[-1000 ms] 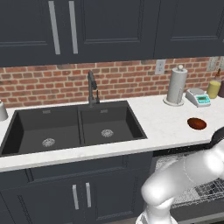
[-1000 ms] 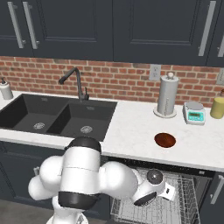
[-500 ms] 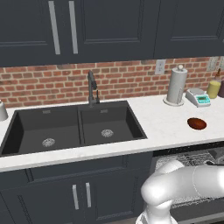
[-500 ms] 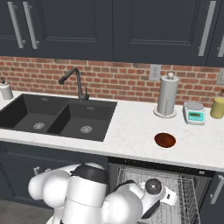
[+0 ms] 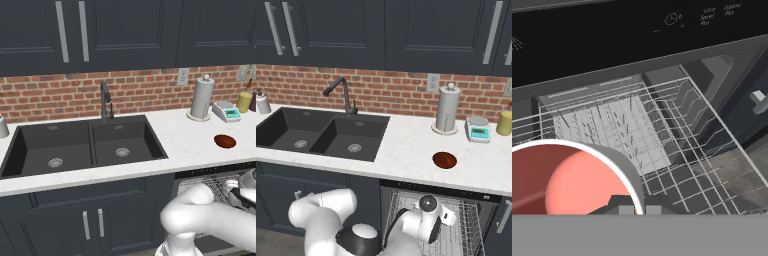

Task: Pick up the cup and bowl from the counter, place them in the dishwasher, and close the dishwasher door.

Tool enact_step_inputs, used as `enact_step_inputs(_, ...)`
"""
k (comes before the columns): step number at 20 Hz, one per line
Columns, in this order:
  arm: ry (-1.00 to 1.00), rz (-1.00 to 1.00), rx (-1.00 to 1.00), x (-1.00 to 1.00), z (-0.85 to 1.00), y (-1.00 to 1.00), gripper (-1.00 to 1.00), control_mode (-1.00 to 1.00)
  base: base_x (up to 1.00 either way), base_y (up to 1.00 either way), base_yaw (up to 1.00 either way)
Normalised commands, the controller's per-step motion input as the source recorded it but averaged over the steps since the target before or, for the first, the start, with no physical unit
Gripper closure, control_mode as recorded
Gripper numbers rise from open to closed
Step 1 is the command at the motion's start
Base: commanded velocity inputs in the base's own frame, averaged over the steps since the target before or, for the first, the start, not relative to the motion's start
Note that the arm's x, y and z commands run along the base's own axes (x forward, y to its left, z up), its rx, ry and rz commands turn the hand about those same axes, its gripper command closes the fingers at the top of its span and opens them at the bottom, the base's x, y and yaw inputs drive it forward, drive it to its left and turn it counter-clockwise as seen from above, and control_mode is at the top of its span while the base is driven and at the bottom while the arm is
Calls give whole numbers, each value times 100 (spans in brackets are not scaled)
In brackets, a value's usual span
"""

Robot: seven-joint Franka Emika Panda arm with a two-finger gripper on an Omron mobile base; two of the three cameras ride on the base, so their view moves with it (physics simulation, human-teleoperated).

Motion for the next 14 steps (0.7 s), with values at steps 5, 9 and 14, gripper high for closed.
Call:
enact_step_inputs(5,5,0,0,10,-25,0,100,-100,0,0,0)
enact_step_inputs(9,0,0,0,0,-35,0,100,-100,0,0,0)
enact_step_inputs(14,0,0,1,0,-15,0,100,-100,0,0,0)
